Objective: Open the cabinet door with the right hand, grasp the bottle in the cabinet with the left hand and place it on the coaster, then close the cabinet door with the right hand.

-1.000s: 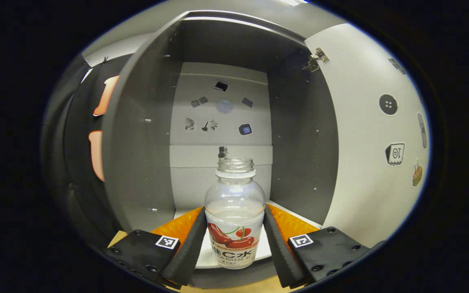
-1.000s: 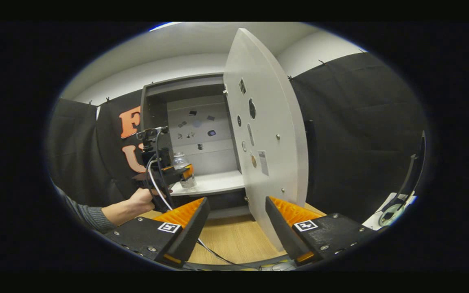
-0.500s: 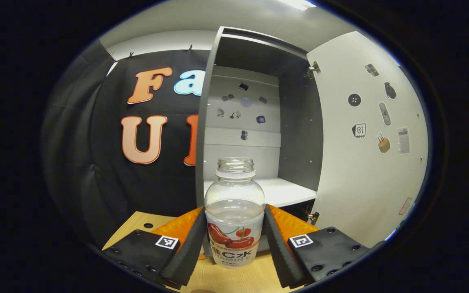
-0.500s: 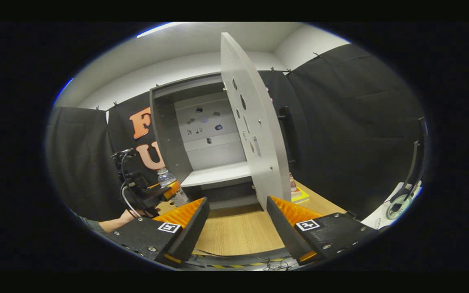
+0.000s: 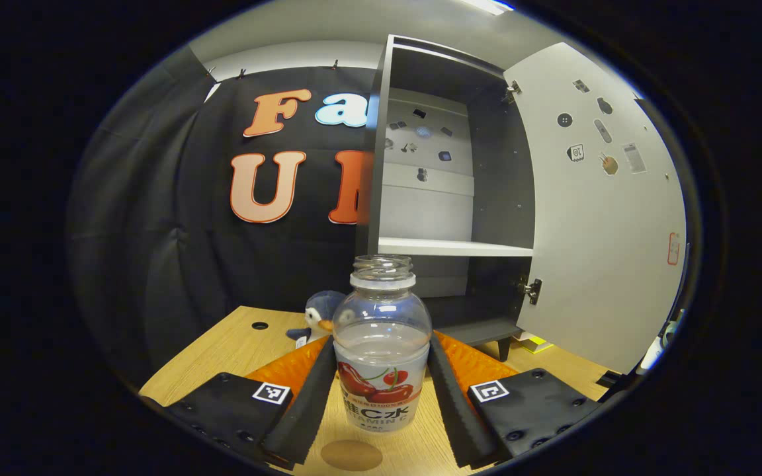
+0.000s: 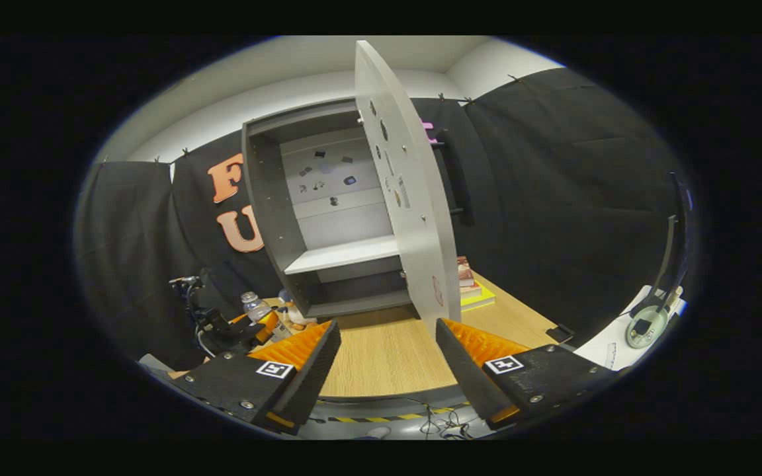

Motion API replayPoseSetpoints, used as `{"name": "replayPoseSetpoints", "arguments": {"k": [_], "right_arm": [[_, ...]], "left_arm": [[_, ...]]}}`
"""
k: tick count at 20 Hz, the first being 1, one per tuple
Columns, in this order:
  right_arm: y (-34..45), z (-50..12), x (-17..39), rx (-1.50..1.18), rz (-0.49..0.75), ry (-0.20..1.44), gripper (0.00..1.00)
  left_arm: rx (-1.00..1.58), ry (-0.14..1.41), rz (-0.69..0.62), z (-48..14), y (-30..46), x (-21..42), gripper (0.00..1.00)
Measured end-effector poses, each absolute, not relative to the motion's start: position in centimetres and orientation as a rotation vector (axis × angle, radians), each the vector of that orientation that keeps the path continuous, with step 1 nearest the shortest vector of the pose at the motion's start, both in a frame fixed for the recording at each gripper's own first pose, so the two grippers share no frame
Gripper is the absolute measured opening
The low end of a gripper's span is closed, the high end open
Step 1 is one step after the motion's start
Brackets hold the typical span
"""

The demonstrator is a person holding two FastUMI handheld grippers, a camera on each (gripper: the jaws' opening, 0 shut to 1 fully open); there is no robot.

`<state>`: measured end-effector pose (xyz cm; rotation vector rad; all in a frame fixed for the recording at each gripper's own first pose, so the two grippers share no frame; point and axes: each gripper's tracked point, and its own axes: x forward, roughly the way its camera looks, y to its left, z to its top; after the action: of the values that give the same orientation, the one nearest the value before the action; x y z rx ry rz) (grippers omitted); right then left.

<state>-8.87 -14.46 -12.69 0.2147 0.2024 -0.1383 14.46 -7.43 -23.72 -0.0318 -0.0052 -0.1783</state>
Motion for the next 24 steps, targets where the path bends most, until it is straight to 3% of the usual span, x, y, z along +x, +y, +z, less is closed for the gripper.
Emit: {"name": "replayPoseSetpoints", "arguments": {"k": [13,24], "right_arm": [[-13.5,-17.1,-7.2,0.169,-0.117,0.241,0.9],[-12.8,-17.6,-7.2,0.154,-0.106,0.268,0.9]], "left_arm": [[-0.018,0.035,-0.146,-33.7,-6.0,14.2,0.84],[-0.022,0.049,-0.124,-36.0,-6.1,13.5,0.84]]}}
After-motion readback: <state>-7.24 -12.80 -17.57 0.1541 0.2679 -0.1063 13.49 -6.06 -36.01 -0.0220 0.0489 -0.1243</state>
